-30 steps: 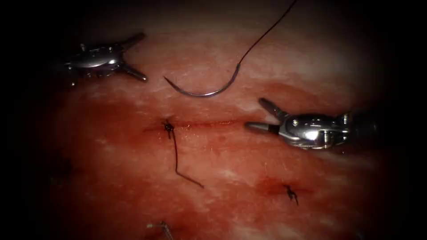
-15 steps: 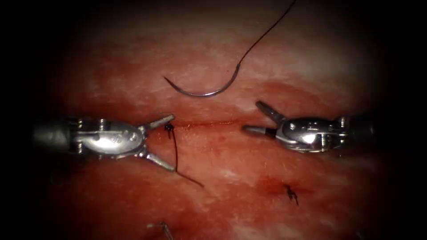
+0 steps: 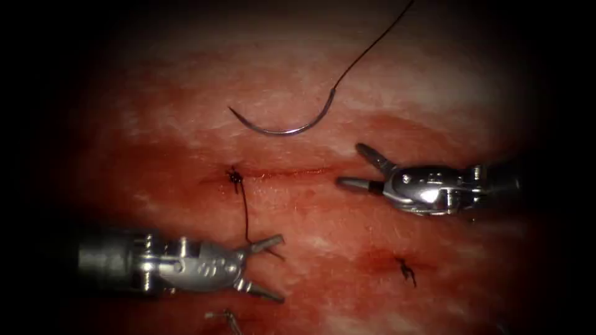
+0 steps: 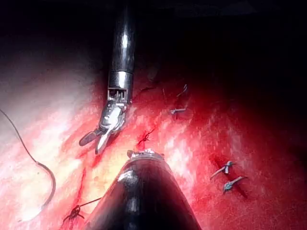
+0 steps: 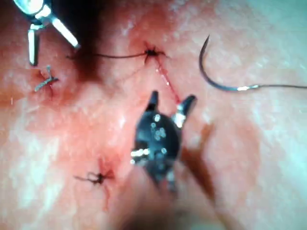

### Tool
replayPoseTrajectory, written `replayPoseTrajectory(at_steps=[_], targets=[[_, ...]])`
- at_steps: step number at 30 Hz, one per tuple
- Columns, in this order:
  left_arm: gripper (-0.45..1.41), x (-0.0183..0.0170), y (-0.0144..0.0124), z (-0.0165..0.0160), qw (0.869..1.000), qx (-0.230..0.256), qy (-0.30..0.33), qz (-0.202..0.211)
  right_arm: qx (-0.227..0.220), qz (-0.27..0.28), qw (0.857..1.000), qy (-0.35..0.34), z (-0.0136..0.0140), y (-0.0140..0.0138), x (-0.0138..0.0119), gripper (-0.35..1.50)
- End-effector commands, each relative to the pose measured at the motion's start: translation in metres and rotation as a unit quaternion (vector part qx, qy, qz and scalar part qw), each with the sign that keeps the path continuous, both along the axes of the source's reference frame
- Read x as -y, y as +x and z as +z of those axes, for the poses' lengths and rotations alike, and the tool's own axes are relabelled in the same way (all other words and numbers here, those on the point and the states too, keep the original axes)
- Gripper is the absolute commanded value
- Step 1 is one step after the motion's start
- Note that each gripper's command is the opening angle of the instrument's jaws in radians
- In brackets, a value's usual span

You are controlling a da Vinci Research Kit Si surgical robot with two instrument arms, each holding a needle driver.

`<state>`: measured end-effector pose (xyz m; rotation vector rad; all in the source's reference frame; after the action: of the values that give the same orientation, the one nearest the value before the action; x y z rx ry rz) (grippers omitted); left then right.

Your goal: Wound Closure

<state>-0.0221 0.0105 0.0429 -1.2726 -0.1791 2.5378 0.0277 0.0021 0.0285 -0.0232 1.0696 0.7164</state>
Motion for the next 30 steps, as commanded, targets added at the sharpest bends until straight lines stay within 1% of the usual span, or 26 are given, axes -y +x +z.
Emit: replayPoseTrajectory(at_steps=[1, 6, 11, 12, 13, 14, 15, 16, 19, 21, 22, 24, 26, 30], targets=[[0.42, 0.0003, -0.0005, 0.0006, 1.0, -0.005, -0.002, -0.001, 0.0, -0.001, 1.0, 0.001, 0.0005, 0.0005, 0.0007, 1.43], [0.41, 0.0002, -0.0007, 0.0013, 1.0, -0.028, -0.014, 0.001, -0.001, -0.001, 1.0, 0.001, 0.0004, 0.0008, 0.0008, 1.43], [0.29, 0.0, -0.0008, 0.002, 0.999, -0.035, -0.018, 0.002, -0.002, -0.002, 1.0, 0.0, 0.0005, 0.0011, 0.0009, 1.43], [0.11, -0.0001, -0.001, 0.0021, 0.999, -0.035, -0.02, 0.004, -0.003, -0.002, 1.0, 0.0, 0.0005, 0.0012, 0.001, 1.43], [-0.15, -0.0002, -0.001, 0.0021, 0.999, -0.036, -0.022, 0.005, -0.003, -0.002, 1.0, 0.0, 0.0005, 0.0013, 0.001, 1.43], [-0.45, -0.0002, -0.0011, 0.002, 0.999, -0.034, -0.028, 0.011, -0.003, -0.002, 1.0, 0.0, 0.0005, 0.0013, 0.001, 1.43], [-0.45, -0.0002, -0.0012, 0.0018, 0.999, -0.03, -0.033, 0.019, -0.003, -0.002, 1.0, 0.0, 0.0005, 0.0013, 0.001, 1.43], [-0.45, -0.0006, -0.0012, 0.0013, 0.997, -0.026, -0.054, 0.038, -0.004, -0.003, 1.0, 0.0, 0.0005, 0.0013, 0.0011, 1.43], [-0.45, -0.0013, -0.0008, 0.0002, 0.997, -0.011, -0.072, 0.029, -0.007, -0.006, 1.0, 0.0, 0.0005, 0.0015, 0.0012, 1.43], [-0.45, -0.002, -0.0002, -0.0004, 0.997, -0.002, -0.077, 0.021, -0.028, -0.027, 0.999, 0.004, 0.0004, 0.0019, 0.0014, 1.4], [-0.45, -0.0024, 0.0003, -0.0006, 0.997, 0.002, -0.077, 0.018, -0.043, -0.047, 0.998, -0.002, 0.0004, 0.0022, 0.0015, 1.38], [-0.45, -0.003, 0.001, -0.0008, 0.997, 0.006, -0.076, 0.016, -0.078, -0.103, 0.991, -0.033, 0.0003, 0.0035, 0.0019, 1.33], [-0.45, -0.0035, 0.0018, -0.0008, 0.997, 0.011, -0.075, 0.015, -0.098, -0.15, 0.981, -0.07, 0.0002, 0.005, 0.0024, 1.3], [-0.45, -0.004, 0.0028, -0.0008, 0.997, 0.01, -0.075, 0.012, -0.129, -0.204, 0.964, -0.115, 0.0003, 0.0084, 0.0035, 1.28]])
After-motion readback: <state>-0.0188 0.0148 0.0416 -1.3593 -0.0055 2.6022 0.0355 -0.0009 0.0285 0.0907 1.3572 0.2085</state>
